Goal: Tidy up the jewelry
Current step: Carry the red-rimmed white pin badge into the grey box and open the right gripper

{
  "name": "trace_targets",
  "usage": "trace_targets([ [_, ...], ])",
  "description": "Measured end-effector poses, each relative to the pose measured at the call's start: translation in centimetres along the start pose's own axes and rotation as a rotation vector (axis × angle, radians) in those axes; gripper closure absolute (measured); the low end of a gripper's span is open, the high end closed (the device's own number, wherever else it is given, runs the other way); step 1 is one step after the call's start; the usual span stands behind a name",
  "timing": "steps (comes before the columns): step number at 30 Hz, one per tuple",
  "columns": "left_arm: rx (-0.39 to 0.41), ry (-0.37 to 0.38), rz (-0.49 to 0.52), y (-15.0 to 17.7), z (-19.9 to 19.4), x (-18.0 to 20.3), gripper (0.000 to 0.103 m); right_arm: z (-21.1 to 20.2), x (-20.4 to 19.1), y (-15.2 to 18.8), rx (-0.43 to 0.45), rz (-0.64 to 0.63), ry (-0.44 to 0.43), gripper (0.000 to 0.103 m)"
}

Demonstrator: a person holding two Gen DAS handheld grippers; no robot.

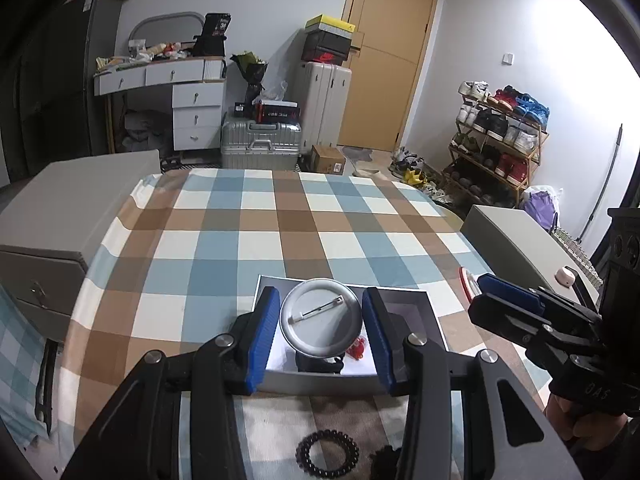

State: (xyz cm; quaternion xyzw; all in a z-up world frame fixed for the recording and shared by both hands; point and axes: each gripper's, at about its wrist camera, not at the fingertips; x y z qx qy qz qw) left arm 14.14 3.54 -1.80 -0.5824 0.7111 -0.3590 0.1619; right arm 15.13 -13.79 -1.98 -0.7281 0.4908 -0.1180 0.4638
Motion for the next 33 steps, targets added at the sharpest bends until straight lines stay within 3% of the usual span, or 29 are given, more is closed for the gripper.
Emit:
trace_targets([
  [23,-0.143,0.038,-0.037,-0.2,5.7,-1.4,0.066,6.2,3.7,0.4,-0.09,0.051,0.022,0.061],
  [33,-0.165,0.045,-0.038,-0.2,6.6,-1.6,0.066,7.1,4.2,0.8,-0.12,0.072,0.023,0.061],
])
Point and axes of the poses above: each gripper's, at about its wrist camera, not at the fingertips, and z roughly the way its jaws point, x to its right, y to its underside, and after that the axes turned 7 degrees about -x, right-handed
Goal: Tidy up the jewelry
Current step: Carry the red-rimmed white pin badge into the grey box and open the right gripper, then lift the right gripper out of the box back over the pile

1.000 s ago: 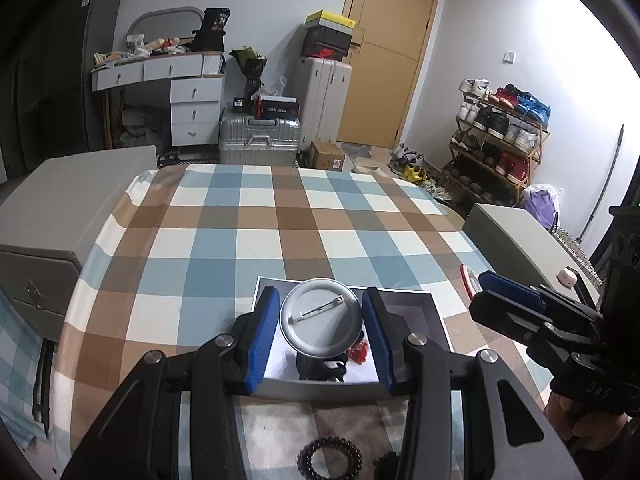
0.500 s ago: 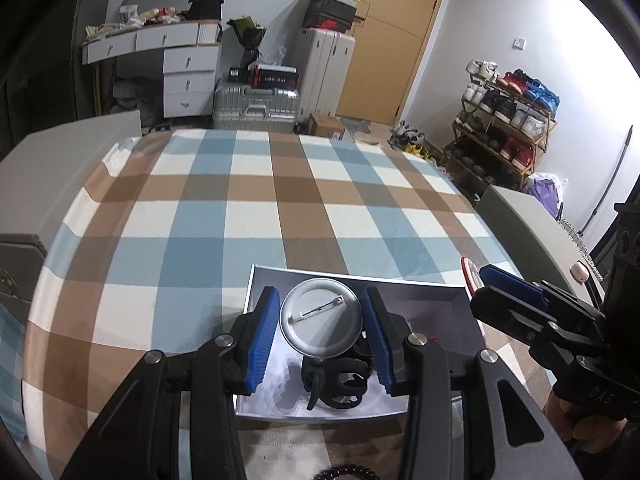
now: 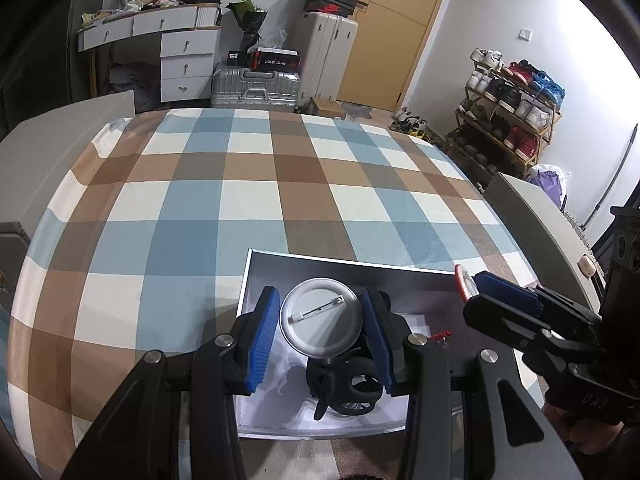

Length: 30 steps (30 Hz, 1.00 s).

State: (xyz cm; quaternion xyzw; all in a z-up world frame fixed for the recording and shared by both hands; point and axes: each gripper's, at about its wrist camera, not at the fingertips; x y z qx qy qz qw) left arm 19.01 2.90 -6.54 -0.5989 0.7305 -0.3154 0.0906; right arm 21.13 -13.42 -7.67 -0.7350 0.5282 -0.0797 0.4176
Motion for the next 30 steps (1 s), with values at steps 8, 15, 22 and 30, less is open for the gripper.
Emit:
trace_targets([
  [8,-0.004,-0.042,0.028,0.0,-0.3,0.7,0.056,-0.4,-0.1,-0.1,0.016,0.012,0.005,0.049],
  [15,0.032,-0.066,0.013,0.1,-1.8,0.9,0.049,-2.5,-0.2,0.1,0.075,0.028,0.017,0.033],
  [22,0.053,-0.102,0.023,0.6,-3.4,1.9,0.047,-4.9,-0.9,0.5,0.104,0.019,0.012,0.027],
  [30,0.1,-0.132,0.039,1.8,-5.7,3.0,0.037,-7.8,-2.1,1.6,0.14,0.001,0.015,0.02],
])
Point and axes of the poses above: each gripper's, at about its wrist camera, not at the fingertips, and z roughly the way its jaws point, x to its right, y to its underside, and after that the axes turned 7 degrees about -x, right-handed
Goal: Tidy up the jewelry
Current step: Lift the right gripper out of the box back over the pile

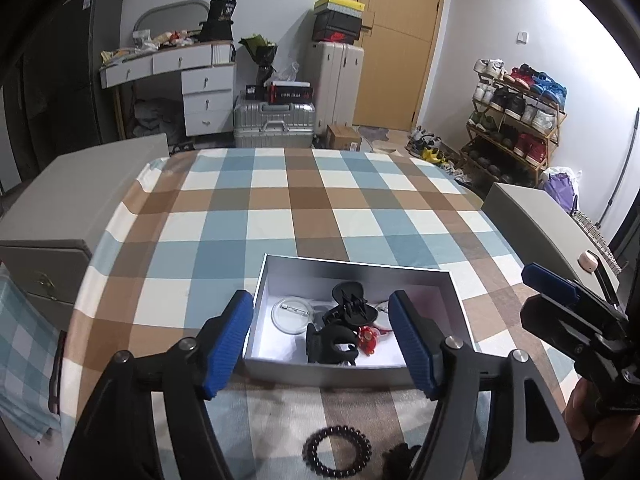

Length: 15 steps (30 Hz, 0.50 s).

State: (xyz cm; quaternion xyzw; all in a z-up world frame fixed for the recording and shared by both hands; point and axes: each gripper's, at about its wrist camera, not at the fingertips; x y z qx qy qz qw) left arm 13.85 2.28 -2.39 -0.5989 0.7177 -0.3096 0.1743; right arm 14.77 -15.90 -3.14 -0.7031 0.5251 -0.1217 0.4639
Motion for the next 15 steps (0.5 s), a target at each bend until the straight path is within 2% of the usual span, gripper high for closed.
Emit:
trace_targets([
  [3,0.01,-0.016,0.0,0.4,-0.7,0.2,0.035,-1.1,-0.5,0.5,0.011,-0.006,-0.001,0.014],
  [10,0.043,-0.056,-0.01,1.8,-2.4,0.6,0.023,-2.9,-1.6,1.7,0.018,-0.021,-0.003,0.008],
  [15,0.055,-0.077,-0.032,3.1,-3.5,0.5,0.021,-4.1,-2.5,2.8,0.027,-0.039,0.001,0.0],
])
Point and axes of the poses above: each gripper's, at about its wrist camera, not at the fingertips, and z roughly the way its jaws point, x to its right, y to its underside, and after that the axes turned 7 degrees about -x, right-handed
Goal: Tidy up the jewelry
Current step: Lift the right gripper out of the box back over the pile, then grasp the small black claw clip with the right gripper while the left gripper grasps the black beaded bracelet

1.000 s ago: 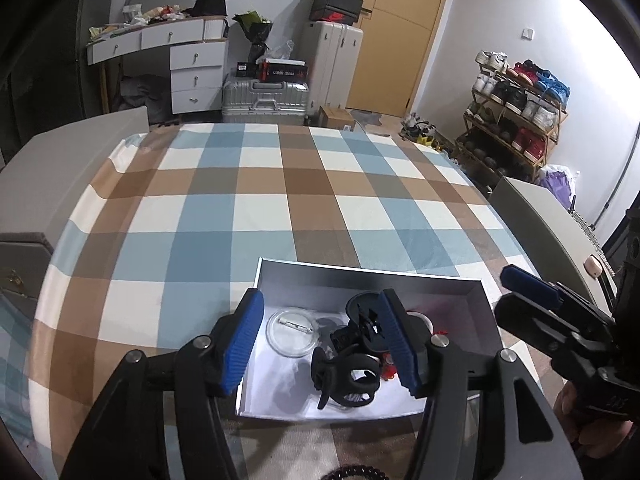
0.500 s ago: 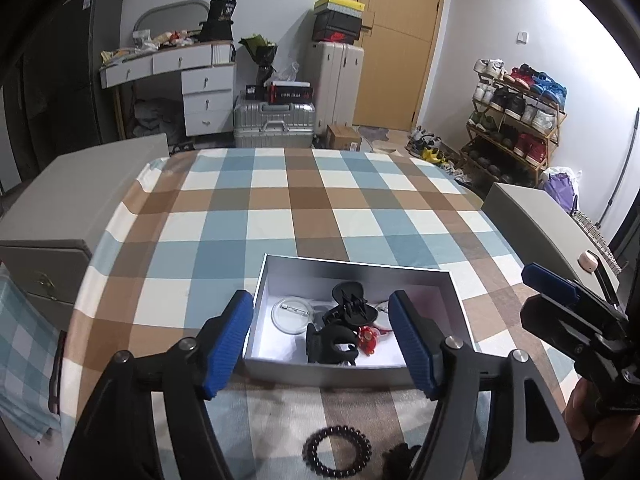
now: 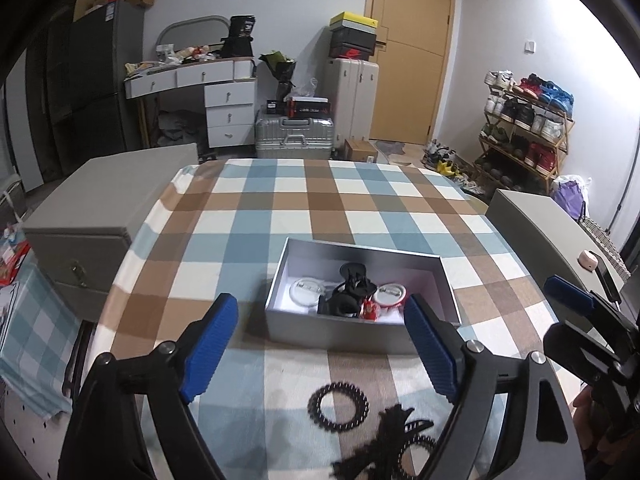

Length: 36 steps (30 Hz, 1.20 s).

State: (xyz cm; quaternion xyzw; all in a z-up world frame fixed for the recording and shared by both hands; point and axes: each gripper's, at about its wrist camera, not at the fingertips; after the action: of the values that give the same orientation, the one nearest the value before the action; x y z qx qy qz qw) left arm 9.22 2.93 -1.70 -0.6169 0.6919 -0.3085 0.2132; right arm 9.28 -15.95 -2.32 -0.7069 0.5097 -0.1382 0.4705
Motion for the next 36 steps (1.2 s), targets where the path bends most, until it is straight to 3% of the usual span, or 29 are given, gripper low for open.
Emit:
trace_targets([
  [9,0.01,-0.033,-0.038,3.5,-1.7,-1.3,0.003,-0.2,-1.5,3.1,-0.071,-0.037,-0.01,0.0],
  [17,-0.048,-0.061,-0.071,6.8,-1.5,-2.8,0.003,2.6,-1.8,6.7,-0.198,-0.028,-0.024,0.0],
  [22,-0.092,-0.069,-0.117,8.2,-1.2,-4.3,0.003,5.4,-1.3,7.8,-0.284,0.065,-0.122,0.001],
  [28,-0.12,-0.055,-0.142,9.2,-0.9,-5.2,0.003,8.0,-1.3,8.1,-0.346,0.143,-0.16,0.013],
  [34,-0.141,-0.044,-0.146,9.8,-0.5,-5.5,0.003,9.0,-1.4,8.2,-0.362,0.174,-0.136,0.036],
  [36,-0.146,-0.043,-0.144,9.9,-0.4,-5.6,0.003,9.1,-1.3,8.3,-0.362,0.182,-0.129,0.059],
])
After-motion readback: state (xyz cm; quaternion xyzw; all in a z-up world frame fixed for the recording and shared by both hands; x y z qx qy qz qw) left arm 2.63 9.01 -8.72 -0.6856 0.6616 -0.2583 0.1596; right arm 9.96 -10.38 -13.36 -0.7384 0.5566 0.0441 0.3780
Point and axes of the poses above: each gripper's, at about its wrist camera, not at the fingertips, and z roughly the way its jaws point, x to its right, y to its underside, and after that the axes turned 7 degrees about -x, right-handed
